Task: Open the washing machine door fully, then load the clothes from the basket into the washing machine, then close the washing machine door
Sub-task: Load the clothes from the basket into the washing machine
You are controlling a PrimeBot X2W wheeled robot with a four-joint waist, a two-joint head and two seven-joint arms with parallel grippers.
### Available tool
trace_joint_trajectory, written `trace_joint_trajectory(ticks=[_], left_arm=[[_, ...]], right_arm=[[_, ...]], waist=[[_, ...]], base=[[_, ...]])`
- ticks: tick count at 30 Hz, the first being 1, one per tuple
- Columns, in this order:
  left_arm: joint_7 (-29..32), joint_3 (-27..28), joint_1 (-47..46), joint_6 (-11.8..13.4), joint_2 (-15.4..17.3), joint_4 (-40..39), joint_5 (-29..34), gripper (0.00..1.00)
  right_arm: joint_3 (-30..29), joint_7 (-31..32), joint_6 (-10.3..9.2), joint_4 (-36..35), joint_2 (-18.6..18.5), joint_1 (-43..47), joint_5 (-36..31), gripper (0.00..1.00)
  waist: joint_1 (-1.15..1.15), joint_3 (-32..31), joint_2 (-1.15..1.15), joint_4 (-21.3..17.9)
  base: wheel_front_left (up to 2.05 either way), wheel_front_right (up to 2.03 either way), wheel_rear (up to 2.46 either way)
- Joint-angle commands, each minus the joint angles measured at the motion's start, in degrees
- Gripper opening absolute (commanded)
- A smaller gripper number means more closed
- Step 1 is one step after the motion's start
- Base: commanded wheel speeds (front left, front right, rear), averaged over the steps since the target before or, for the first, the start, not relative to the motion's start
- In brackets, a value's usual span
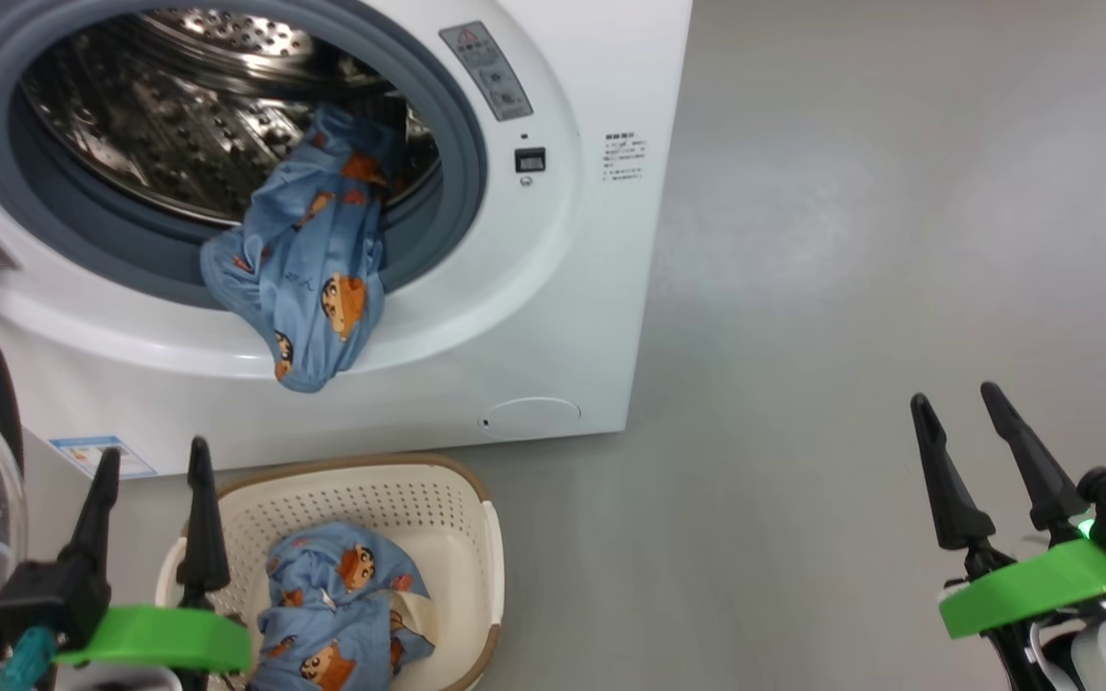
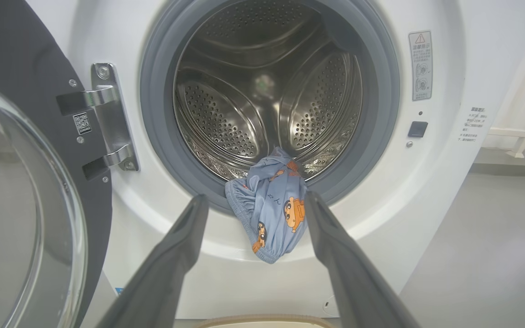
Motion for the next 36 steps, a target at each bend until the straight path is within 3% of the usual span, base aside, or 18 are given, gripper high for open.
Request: trace_joint_trajectory(ticks=[1, 19, 36], left_arm=[[-0.31, 1.92, 0.18, 0.04, 0.70, -2.14, 0.60, 1.00], [-0.31, 4.53, 9.58, 0.03, -0.59, -9.06, 0.97, 1.00], [-0.31, 5.19, 9.74, 0.03, -1.13, -10.29, 0.87, 1.00]], right_arm=[[0.32, -0.46, 0.26, -1.39, -1.38, 0.60, 0.38, 1.00], [-1.76, -0.46, 0.26, -2.09, -1.42, 4.65, 0.41, 1.00], [-2.20, -0.46, 0.26, -2.47, -1.13, 4.00, 0.02, 1.00]], waist=[[0.01, -1.10, 0.00, 0.61], [0.01, -3.51, 0.00, 0.30], [0.01, -1.77, 0.00, 0.57]], base=[[0.00, 0.00, 0.00], [0.00, 0.00, 0.00], [0.00, 0.00, 0.00]])
